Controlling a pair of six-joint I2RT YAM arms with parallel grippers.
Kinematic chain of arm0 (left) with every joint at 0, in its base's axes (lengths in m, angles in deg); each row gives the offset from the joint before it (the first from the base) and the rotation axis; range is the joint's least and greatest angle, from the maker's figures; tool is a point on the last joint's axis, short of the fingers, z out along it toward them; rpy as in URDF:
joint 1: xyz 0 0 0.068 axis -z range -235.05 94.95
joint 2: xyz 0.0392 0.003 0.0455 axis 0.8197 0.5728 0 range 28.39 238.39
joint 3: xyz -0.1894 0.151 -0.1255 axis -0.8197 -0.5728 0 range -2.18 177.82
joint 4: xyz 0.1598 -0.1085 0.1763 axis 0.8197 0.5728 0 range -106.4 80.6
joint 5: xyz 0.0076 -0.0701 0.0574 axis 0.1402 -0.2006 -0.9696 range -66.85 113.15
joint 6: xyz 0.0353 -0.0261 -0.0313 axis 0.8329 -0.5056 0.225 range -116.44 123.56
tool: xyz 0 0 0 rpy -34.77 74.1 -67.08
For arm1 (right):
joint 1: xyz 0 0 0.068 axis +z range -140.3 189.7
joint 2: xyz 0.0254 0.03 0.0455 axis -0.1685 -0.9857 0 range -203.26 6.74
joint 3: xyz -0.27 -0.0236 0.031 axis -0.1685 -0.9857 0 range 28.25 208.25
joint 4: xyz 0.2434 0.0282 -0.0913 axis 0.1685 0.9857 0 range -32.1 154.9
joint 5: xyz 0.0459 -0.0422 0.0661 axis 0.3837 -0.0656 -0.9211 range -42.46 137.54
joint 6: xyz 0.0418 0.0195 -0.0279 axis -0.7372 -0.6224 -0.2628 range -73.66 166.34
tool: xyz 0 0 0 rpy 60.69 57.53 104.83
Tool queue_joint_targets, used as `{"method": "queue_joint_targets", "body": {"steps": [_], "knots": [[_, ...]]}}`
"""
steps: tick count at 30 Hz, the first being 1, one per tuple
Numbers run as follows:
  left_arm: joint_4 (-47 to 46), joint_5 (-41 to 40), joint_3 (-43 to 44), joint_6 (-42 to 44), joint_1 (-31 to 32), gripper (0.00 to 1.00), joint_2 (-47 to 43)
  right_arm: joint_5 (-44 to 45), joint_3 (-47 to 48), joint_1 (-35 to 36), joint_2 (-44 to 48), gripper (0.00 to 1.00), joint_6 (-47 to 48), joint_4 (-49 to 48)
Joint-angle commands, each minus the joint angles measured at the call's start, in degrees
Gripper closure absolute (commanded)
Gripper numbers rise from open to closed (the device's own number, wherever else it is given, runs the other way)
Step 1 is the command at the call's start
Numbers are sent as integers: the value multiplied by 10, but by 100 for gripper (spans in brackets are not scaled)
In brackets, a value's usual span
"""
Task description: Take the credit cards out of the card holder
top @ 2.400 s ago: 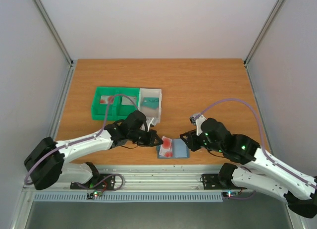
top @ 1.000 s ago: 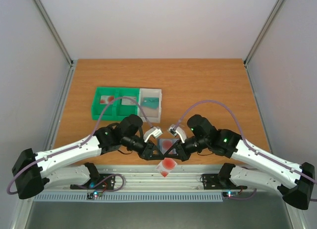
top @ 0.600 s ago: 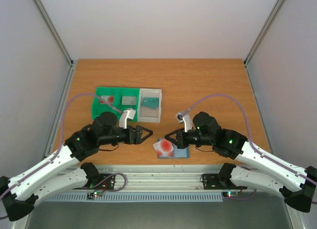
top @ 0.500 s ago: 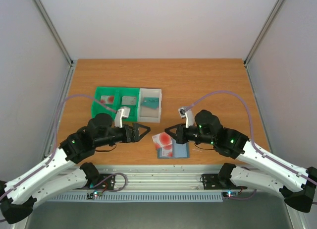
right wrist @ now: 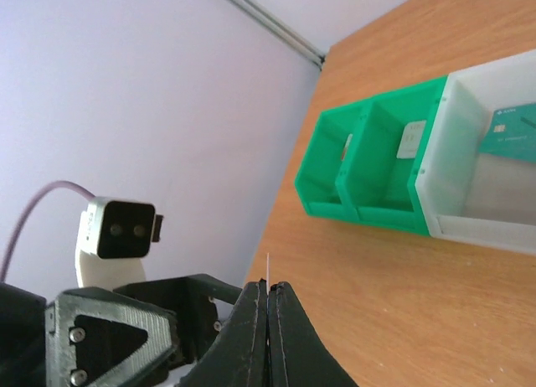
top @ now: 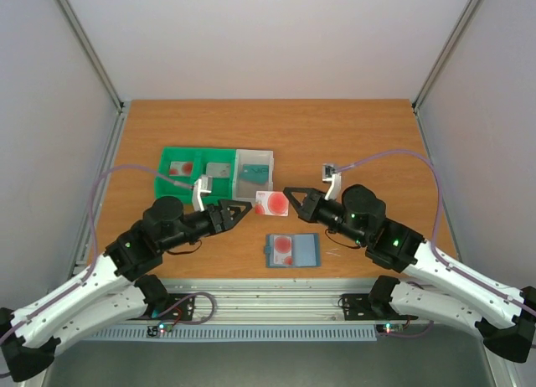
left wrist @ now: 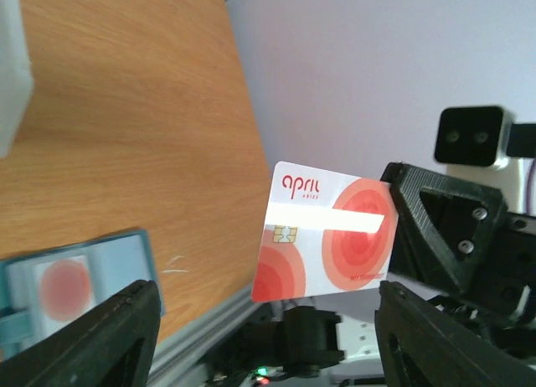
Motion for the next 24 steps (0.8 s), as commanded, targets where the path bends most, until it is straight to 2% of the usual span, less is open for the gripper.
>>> {"method": "queue_joint_targets", "body": {"steps": [1,4,8,13,16,20,24], "knots": [[-141,28,-16,-28,-2,31,31,42,-22,-2,15,99,-43,-78],[-215,42,-36,-54,-2,37,53,38,-25,-2,13,99,-51,-95],[-260,40,-49,-77,-2,52,67,42,-30,-2,18,99,-57,-95],[-272,19,-60,-84,-2,98,58,41,-31,-2,18,99,-54,-92],[-250,8,-58,-73,-2,100,49,42,-34,-2,18,97,-49,-76],[-209,-4,-51,-42,-3,100,33,42,-35,-2,19,84,-28,-42],[-102,-9,-12,14,-17,99,19,41,-26,-2,23,62,3,34]]}}
